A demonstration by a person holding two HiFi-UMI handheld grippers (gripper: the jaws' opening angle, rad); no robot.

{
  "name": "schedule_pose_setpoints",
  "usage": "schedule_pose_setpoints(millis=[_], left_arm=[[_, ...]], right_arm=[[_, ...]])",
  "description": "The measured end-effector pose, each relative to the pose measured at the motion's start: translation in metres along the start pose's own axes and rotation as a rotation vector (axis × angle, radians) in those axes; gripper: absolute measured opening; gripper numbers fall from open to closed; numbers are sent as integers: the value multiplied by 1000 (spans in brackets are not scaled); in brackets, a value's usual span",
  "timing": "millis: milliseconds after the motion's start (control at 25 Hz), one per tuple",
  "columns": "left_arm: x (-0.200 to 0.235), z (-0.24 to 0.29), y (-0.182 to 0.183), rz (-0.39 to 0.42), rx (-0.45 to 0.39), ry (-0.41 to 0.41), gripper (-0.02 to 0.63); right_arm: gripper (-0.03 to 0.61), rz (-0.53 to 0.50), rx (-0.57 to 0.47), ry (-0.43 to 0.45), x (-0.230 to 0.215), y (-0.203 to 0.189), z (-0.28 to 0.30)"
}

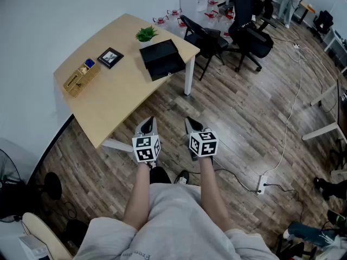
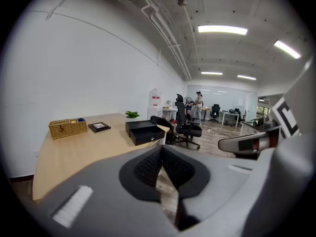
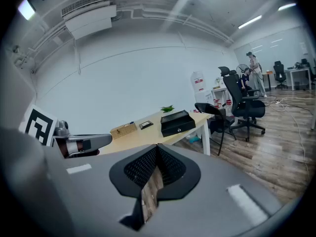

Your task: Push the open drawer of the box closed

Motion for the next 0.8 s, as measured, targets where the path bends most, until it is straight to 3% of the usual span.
schedule_pose_setpoints(millis=[280, 560, 800], left_arm=[[3, -8, 4, -16, -23, 21, 52], [12, -5, 2, -19, -12, 27, 52], [22, 14, 15, -24, -27, 20, 52]], right_arm=[[2, -49, 1, -48, -9, -1, -9], [2, -33, -10, -9, -7, 2, -3], [0, -54, -7, -25, -15, 11, 18]])
Point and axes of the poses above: the fingertips, and each gripper's own axes: z forward along the fingers, x to its left, y out of its top, the point moved 3 cm from there along -z, backward along the fingers, and after that the axes turned 12 degrees about -z, right-handed, at the moved point
